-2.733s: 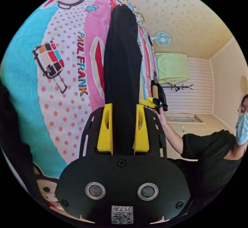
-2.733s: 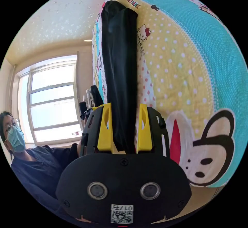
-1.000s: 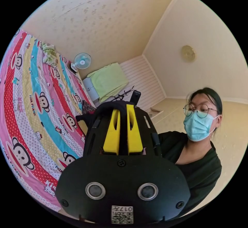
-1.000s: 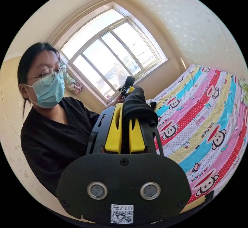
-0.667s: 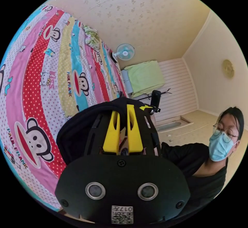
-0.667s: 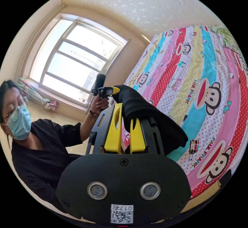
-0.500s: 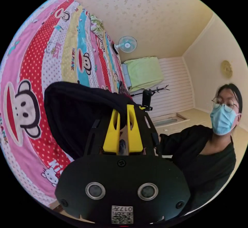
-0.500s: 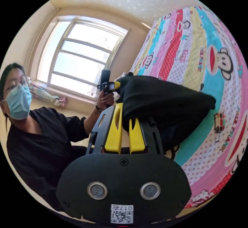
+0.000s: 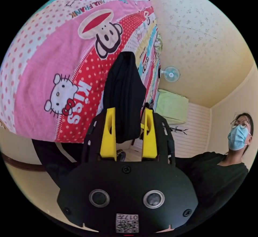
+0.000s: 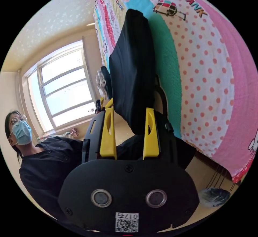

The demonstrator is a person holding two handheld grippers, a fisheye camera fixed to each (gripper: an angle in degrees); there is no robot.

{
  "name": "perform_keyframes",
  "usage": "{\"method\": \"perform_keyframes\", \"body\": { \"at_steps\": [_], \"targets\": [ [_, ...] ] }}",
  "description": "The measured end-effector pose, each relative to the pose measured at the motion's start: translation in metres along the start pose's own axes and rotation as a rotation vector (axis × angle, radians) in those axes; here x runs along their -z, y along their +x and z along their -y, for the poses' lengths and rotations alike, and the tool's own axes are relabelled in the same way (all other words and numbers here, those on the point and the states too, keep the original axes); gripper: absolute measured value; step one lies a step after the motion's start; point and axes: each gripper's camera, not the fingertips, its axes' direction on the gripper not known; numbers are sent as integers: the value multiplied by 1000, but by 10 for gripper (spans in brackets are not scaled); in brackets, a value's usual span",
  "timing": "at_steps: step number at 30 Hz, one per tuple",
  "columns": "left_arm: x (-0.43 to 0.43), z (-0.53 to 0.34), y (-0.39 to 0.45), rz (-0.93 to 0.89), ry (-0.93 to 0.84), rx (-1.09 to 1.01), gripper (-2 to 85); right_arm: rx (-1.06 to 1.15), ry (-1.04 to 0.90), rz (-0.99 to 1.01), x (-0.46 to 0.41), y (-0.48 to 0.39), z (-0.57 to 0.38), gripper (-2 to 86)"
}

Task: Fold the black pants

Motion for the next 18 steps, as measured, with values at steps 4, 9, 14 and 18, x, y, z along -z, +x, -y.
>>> {"method": "perform_keyframes", "body": {
  "at_steps": [4, 9, 14, 18],
  "targets": [
    [-10, 57, 2, -36, -4, -32, 187, 6, -20, -69, 13, 2, 50, 281],
    [-32, 110, -15, 32, -79, -53, 209, 0, -182, -99, 11, 11, 106, 286],
    [-58, 113, -38, -79, -169, -46, 192, 58, -118, 12, 30, 12, 95, 296],
    [-54, 104, -46, -133, -158, 5, 187, 76, -22, 319, 37, 40, 76, 288]
  ]
}}
